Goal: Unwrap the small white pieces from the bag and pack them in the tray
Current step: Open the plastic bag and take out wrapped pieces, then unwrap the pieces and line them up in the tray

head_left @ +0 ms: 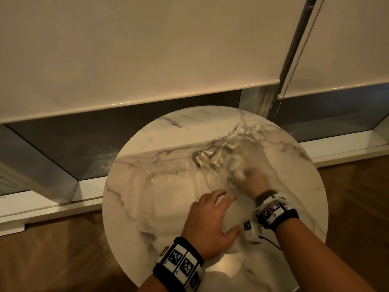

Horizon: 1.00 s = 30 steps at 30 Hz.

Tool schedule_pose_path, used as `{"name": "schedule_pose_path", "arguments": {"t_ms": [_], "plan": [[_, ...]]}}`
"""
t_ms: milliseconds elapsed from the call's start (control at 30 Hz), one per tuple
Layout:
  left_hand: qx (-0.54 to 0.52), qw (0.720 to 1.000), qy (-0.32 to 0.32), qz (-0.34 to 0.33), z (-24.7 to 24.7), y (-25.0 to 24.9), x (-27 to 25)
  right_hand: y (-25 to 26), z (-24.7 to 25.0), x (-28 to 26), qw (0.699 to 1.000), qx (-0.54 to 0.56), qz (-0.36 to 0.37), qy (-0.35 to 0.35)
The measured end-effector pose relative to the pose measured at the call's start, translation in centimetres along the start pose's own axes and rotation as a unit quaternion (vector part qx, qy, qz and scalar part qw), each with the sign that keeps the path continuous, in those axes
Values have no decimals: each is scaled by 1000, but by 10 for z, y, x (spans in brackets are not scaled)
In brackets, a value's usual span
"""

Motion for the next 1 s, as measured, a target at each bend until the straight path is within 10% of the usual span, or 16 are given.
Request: {"name": "schedule_pose_path", "arguments": {"t_ms": [200,600,1000], "plan": [[-50,999,5,-8,-14,-9,28,-21,-1,-38,999,-33,7,40],[-166,967,-191,6,34,-3,66,-35,36,-122,947,305,65,72],[-252,957,127,70,-19,10,45,14,116,-176,876,403,187,187]]}}
Point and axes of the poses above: each hand's wrist, its own x-axis towards the middle knuckle, its own z-axis out of the back of the hand, y = z × x, the point moved 3 cm from there along x, towards the middle knuckle, and after that the axes turned 6 degrees about y, right-handed, at the moved point
